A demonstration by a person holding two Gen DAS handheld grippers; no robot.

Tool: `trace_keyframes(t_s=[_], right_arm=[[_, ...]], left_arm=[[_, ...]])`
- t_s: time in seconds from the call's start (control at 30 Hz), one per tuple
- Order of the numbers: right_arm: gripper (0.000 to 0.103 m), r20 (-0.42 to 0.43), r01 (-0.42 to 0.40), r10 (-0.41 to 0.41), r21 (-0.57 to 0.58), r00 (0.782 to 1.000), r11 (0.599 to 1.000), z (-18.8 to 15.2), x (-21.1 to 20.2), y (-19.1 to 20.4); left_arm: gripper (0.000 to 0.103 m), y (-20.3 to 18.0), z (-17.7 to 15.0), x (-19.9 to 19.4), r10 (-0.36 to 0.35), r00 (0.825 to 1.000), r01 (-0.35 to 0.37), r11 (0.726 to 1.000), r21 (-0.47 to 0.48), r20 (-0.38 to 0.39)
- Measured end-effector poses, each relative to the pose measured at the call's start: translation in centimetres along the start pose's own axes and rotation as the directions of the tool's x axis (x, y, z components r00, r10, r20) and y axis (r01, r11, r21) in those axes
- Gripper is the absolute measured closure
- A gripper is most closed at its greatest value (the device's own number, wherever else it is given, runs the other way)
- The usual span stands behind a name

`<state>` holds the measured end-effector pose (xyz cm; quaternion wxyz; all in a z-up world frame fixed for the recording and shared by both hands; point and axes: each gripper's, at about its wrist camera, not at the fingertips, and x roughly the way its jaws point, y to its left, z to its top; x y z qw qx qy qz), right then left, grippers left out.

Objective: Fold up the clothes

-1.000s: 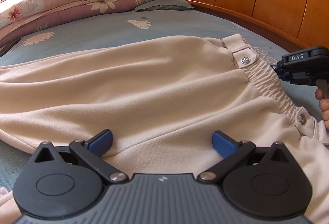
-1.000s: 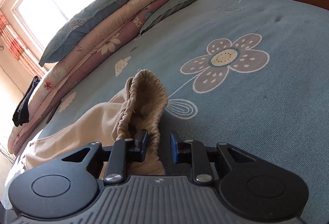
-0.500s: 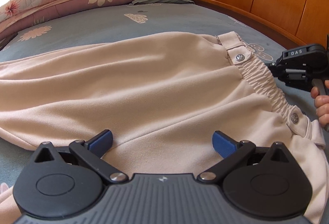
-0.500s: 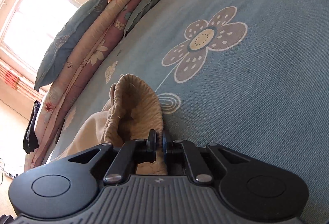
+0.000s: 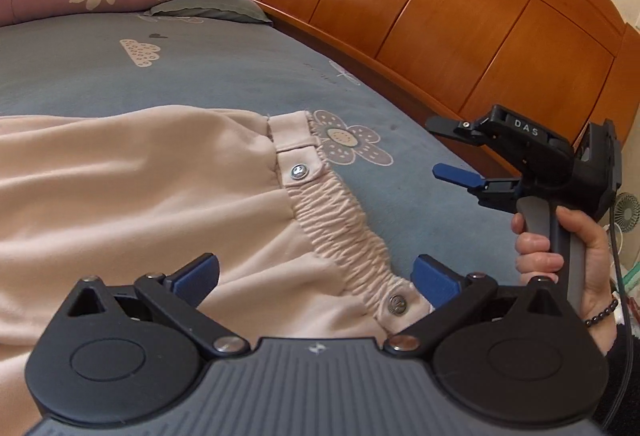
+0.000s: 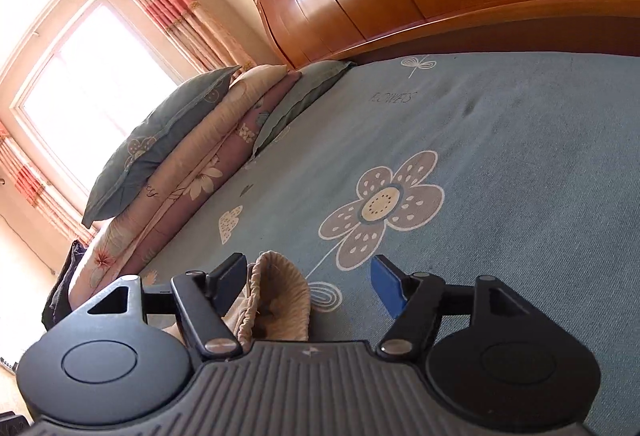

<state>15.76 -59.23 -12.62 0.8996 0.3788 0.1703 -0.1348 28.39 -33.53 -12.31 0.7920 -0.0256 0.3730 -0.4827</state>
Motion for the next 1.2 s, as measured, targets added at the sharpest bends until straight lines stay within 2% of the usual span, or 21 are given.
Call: trace_keyframes(t_s=[0.07,0.13,0.3,0.5,0.63,0.73,0.83,0.97,1.07,1.2], right_arm=[[0.019,0.002,-0.002,0.002,-0.01,1.0,1.0,0.0,0.0,-0.1],[0.016,0.007,0.004,-0.004,0.003,1.0,1.0,0.2,-0.1,-0.4],[0.013,0.022,0.021,-0.022,0.065,1.0,0.998,0.6,-0.2,-1.8],[0.012,-0.002,0.031,-0.031,0.133,1.0,0.991,0.6,0.8,-3.3],[0.012,0.002,0.044,-0.044,0.124,0.999,0.991,0.7,0.7,-3.5],[0.012,0.017,0.038,-0.042,0.162,0.999,0.986,0.7,0.4,-4.0],[0.012,0.013,0.027,-0.03,0.202,0.999,0.979,0.5,0.6,-4.3],[0.012,0.008,0.032,-0.034,0.203,0.999,0.979,0.4,0.8,-4.3],[0.012,0.009,0.034,-0.037,0.205,0.999,0.978,0.5,0.8,-4.6],[0.012,0.008,0.038,-0.041,0.224,0.999,0.974,0.5,0.9,-5.1]], left_arm=[[0.001,-0.7,1.3,1.9,-0.065,0.998,0.065,0.998,0.004,0.003],[0.001,-1.4,2.6,4.3,-0.104,0.994,0.105,0.994,0.033,-0.017],[0.001,-1.6,4.5,11.5,-0.106,0.988,0.114,0.991,0.07,-0.11],[0.001,-1.7,5.8,14.8,-0.117,0.988,0.123,0.991,0.053,-0.098],[0.001,-2.4,6.5,13.2,-0.104,0.989,0.112,0.991,0.078,-0.104],[0.001,-2.1,7.4,11.5,-0.1,0.992,0.107,0.991,0.082,-0.078],[0.001,-0.7,9.4,11.5,-0.085,0.995,0.087,0.995,0.039,-0.046],[0.001,1.4,10.7,14.6,-0.074,0.992,0.069,0.996,-0.05,-0.104],[0.001,2.0,11.0,17.1,-0.073,0.988,0.064,0.996,-0.067,-0.137],[0.001,2.8,11.5,18.9,-0.092,0.991,0.08,0.989,-0.122,-0.1]])
